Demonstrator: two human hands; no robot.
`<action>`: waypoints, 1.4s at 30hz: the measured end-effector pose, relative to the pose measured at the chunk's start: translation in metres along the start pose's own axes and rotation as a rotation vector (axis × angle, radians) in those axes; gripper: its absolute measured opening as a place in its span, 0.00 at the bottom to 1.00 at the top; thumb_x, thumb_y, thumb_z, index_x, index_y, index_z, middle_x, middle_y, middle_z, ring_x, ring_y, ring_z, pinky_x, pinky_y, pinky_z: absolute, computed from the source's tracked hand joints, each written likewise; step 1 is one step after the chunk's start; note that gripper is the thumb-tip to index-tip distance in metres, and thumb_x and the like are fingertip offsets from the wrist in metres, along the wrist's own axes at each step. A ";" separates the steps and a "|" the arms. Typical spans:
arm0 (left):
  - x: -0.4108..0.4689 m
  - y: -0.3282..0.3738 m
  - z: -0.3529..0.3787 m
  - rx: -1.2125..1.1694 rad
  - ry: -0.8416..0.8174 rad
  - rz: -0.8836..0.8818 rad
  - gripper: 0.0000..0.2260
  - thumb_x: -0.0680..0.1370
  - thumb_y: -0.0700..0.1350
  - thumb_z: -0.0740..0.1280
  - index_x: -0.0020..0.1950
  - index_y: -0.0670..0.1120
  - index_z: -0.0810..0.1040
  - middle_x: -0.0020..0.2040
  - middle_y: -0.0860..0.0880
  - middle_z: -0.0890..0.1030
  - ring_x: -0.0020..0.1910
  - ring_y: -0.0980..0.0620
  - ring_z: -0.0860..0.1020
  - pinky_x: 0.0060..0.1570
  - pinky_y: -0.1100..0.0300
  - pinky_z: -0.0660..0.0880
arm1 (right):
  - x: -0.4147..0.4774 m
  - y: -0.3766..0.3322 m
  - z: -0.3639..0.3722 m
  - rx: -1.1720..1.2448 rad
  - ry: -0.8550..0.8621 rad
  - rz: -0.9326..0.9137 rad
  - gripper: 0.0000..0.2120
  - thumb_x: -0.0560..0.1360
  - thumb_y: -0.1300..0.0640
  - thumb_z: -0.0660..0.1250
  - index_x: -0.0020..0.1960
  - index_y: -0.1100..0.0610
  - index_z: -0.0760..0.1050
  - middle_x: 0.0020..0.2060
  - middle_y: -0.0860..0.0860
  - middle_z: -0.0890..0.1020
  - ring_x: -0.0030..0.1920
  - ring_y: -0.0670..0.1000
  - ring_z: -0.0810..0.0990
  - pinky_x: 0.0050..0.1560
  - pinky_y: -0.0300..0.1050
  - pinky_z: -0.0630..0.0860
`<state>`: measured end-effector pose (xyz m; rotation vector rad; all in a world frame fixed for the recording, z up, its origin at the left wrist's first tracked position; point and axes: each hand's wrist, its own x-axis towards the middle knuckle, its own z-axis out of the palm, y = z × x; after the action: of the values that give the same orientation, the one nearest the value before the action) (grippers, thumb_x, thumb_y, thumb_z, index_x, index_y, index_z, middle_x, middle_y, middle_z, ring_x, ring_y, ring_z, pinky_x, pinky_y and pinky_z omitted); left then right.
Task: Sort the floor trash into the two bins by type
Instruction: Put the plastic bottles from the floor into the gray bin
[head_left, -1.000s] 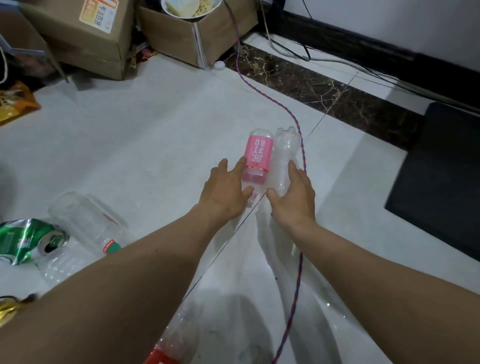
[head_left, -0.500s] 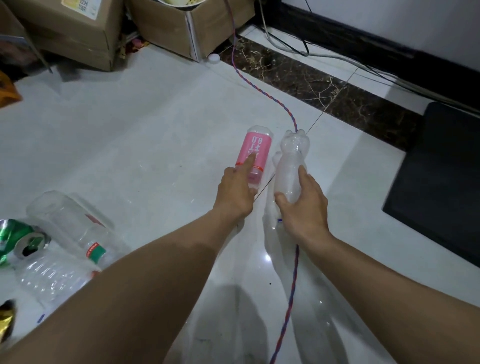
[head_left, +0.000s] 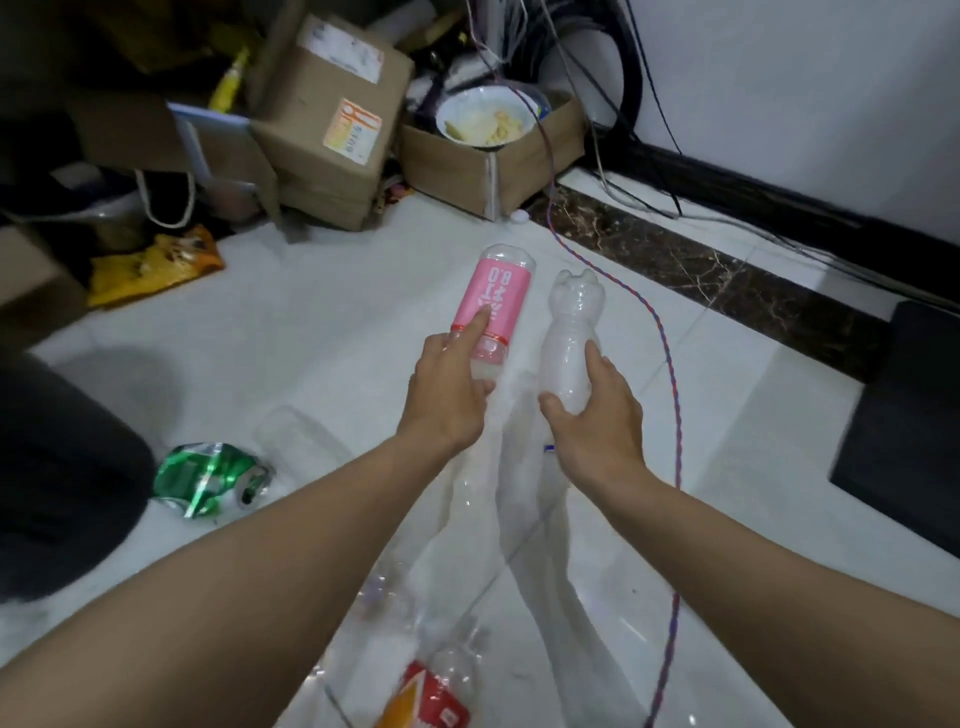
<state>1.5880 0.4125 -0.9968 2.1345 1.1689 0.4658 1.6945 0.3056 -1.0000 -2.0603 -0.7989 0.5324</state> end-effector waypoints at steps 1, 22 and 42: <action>-0.005 -0.001 -0.018 -0.002 0.015 0.010 0.33 0.79 0.37 0.66 0.77 0.58 0.55 0.68 0.46 0.66 0.53 0.55 0.72 0.51 0.75 0.60 | -0.005 -0.016 0.008 0.011 -0.001 -0.024 0.33 0.77 0.53 0.66 0.78 0.49 0.56 0.73 0.52 0.65 0.72 0.53 0.64 0.70 0.55 0.66; -0.151 -0.128 -0.396 0.249 0.564 -0.025 0.32 0.79 0.42 0.65 0.78 0.57 0.54 0.68 0.45 0.64 0.61 0.45 0.71 0.59 0.57 0.70 | -0.155 -0.332 0.195 0.187 -0.176 -0.548 0.34 0.76 0.54 0.68 0.78 0.52 0.57 0.75 0.48 0.64 0.74 0.50 0.62 0.73 0.45 0.60; -0.294 -0.294 -0.534 0.373 0.789 -0.519 0.32 0.79 0.40 0.65 0.78 0.54 0.53 0.66 0.42 0.64 0.60 0.42 0.71 0.57 0.55 0.70 | -0.306 -0.456 0.369 0.323 -0.542 -0.648 0.33 0.75 0.57 0.70 0.76 0.50 0.60 0.70 0.47 0.70 0.68 0.48 0.70 0.63 0.37 0.66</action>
<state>0.9402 0.4786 -0.8125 1.8425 2.3237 0.9407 1.0931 0.4977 -0.8031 -1.2598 -1.5086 0.7880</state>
